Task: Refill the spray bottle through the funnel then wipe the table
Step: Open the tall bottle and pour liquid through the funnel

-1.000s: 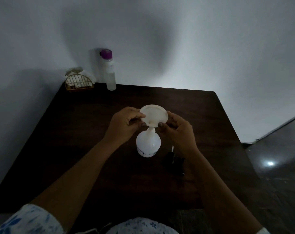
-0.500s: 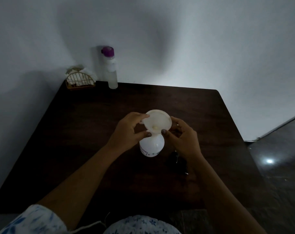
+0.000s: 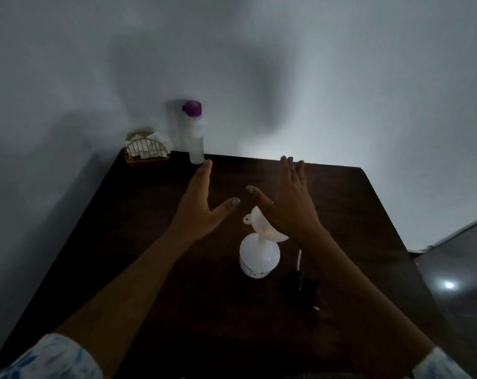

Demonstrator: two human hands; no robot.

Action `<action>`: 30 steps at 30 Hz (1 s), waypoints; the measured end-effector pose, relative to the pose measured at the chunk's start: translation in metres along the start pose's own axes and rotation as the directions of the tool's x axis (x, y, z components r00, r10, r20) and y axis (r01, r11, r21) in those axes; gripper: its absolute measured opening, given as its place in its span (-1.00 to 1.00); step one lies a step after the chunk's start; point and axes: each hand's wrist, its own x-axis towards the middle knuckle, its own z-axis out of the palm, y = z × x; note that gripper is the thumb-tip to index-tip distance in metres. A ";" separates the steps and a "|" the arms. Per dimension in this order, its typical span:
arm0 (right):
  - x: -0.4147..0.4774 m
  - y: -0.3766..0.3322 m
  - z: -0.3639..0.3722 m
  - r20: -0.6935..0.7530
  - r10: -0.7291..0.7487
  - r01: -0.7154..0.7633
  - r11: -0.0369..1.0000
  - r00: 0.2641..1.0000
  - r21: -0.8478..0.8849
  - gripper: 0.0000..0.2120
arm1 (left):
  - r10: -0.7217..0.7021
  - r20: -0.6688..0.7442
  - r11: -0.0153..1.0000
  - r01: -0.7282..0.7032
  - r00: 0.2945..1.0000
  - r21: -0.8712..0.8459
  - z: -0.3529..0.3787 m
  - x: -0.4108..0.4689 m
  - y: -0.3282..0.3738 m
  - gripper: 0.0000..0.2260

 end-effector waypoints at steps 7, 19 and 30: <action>0.080 -0.017 0.005 0.212 -0.175 0.233 0.929 0.961 -0.288 -0.04 | -0.074 -0.036 0.996 0.072 0.997 -0.047 -0.019 0.047 -0.022 -0.31; 0.226 -0.043 0.078 0.492 -0.213 0.328 0.931 0.844 -0.160 0.00 | -0.250 -0.031 0.965 0.246 0.968 -0.096 -0.027 0.187 -0.100 -0.24; 0.299 -0.055 0.132 0.375 -0.101 0.039 0.985 0.921 0.169 0.06 | -0.345 0.047 0.906 0.346 0.937 -0.242 -0.011 0.266 -0.154 -0.29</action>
